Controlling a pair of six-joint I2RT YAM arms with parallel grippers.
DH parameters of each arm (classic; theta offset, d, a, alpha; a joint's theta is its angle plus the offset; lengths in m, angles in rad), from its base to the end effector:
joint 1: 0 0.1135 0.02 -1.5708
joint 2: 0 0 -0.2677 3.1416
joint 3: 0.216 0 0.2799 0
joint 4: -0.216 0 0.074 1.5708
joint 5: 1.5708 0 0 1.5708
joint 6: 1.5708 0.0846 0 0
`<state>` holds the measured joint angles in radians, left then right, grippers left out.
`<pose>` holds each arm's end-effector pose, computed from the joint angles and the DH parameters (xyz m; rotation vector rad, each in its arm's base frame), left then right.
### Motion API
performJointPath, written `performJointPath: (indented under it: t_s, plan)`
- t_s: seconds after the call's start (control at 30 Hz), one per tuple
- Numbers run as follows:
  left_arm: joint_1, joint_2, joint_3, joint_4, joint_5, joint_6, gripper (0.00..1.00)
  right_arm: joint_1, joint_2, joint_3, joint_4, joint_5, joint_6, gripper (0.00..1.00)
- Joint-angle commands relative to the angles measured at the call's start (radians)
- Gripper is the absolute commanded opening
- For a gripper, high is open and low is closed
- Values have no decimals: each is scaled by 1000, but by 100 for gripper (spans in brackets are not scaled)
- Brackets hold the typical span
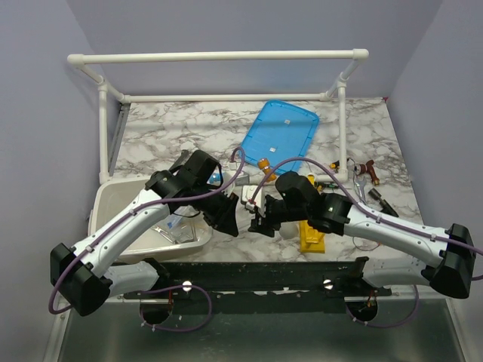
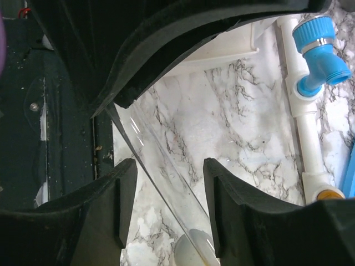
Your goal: Organize the chemistry lab equipment
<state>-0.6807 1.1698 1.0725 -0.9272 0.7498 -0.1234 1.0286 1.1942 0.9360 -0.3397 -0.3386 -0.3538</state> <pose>0.1689 -0.2110 0.2770 1.0134 2.4763 -1.2547 0.1453 0.2957 0.2641 -1.5693 1.5820 0.7465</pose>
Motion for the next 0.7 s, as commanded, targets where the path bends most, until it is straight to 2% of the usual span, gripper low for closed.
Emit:
performJointPath:
  t_s: [0.0,0.17,0.23,0.3,0.37,0.43,0.5,0.57,0.67]
  plan:
    - [4,-36,11,3,63,21,0,44,12,0,48,119,-56,54]
    - [4,-43,3,13,79,15,0,79,15,-14,73,182,-80,40]
    - [4,-44,-1,20,78,10,4,85,9,-20,78,193,-82,35]
    - [4,-47,-10,39,78,-2,14,87,2,-23,79,197,-80,28]
    - [7,-57,-25,76,80,-26,29,87,-1,-23,73,198,-69,23]
    - [11,-63,-38,101,83,-42,44,90,-2,-22,70,199,-54,22]
    - [22,-65,-50,125,92,-62,54,89,-9,-31,77,203,-35,21]
    - [35,-69,-62,156,101,-87,63,89,-18,-46,96,207,-18,21]
    - [57,-80,-81,195,99,-126,70,89,-32,-67,123,219,8,21]
